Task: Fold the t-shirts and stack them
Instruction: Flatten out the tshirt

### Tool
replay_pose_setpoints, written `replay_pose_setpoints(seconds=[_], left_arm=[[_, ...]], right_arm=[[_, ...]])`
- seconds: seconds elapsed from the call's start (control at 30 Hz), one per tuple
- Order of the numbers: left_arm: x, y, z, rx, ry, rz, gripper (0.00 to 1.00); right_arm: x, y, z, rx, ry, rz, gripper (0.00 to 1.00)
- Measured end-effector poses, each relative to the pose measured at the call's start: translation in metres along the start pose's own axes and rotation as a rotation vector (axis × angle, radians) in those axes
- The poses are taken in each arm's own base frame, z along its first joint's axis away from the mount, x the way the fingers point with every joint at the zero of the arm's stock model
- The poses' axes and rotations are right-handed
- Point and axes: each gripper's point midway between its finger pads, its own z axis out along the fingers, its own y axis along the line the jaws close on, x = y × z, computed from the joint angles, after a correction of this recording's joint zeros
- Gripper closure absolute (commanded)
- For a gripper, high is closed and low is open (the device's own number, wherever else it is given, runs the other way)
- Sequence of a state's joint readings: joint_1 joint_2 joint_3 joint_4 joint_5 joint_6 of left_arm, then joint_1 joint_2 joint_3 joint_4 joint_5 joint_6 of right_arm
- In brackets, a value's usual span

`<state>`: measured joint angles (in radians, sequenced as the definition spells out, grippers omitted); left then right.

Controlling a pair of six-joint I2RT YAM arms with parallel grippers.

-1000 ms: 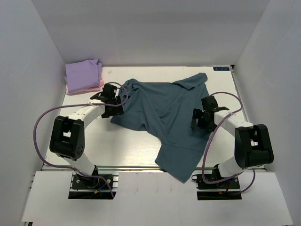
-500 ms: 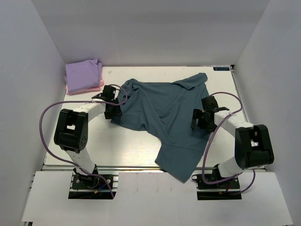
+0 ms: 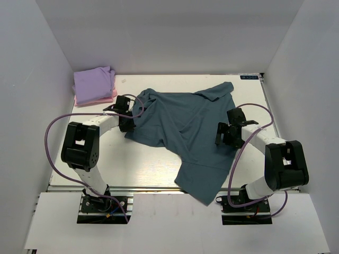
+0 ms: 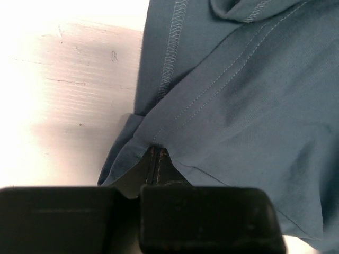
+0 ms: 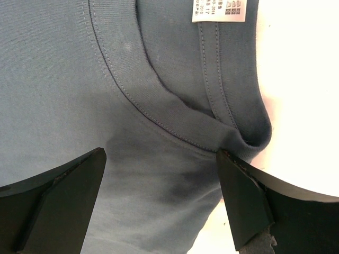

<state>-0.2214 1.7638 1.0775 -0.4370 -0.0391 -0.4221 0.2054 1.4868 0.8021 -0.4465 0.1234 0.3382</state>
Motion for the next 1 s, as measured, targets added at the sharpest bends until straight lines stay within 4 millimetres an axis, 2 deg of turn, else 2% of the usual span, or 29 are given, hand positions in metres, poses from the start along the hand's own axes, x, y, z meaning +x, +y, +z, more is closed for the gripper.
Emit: replay_pose_setpoints(seconds=[0.17, 0.3, 0.33, 0.37, 0.4, 0.5, 0.57, 0.6, 0.77, 0.87, 1.0], left_arm=[[0.000, -0.001, -0.009, 0.019, -0.023, 0.002, 1.00], [-0.003, -0.002, -0.039, 0.053, -0.094, -0.001, 1.00], [-0.007, -0.003, -0.048, 0.065, -0.122, -0.002, 0.92], [-0.011, -0.004, -0.057, 0.078, -0.151, -0.003, 0.76], [-0.016, -0.005, -0.065, 0.086, -0.177, -0.001, 0.49], [-0.028, -0.008, -0.071, 0.084, -0.205, -0.001, 0.21], [-0.029, -0.009, -0.060, 0.069, -0.177, -0.003, 0.17], [-0.027, -0.008, -0.052, 0.060, -0.155, -0.003, 0.17], [0.002, 0.003, -0.014, 0.003, -0.019, 0.013, 0.38], [0.012, 0.007, -0.003, -0.015, 0.022, 0.018, 0.39], [0.008, 0.006, -0.002, -0.017, 0.012, 0.018, 0.41]], right_arm=[[-0.003, 0.000, -0.006, -0.005, -0.018, 0.004, 0.10], [-0.006, 0.001, -0.017, -0.015, -0.047, 0.009, 0.10], [-0.006, 0.001, -0.020, -0.020, -0.057, 0.010, 0.10], [-0.007, 0.001, -0.022, -0.023, -0.067, 0.011, 0.10], [-0.007, 0.001, -0.025, -0.025, -0.073, 0.012, 0.10], [-0.009, 0.002, -0.028, -0.030, -0.086, 0.014, 0.10], [-0.008, 0.001, -0.028, -0.029, -0.085, 0.016, 0.10], [-0.008, 0.001, -0.028, -0.028, -0.084, 0.016, 0.10], [-0.007, 0.001, -0.027, -0.023, -0.080, 0.018, 0.10], [-0.005, 0.000, -0.024, -0.017, -0.065, 0.018, 0.10], [-0.001, -0.001, -0.019, -0.009, -0.040, 0.020, 0.10]])
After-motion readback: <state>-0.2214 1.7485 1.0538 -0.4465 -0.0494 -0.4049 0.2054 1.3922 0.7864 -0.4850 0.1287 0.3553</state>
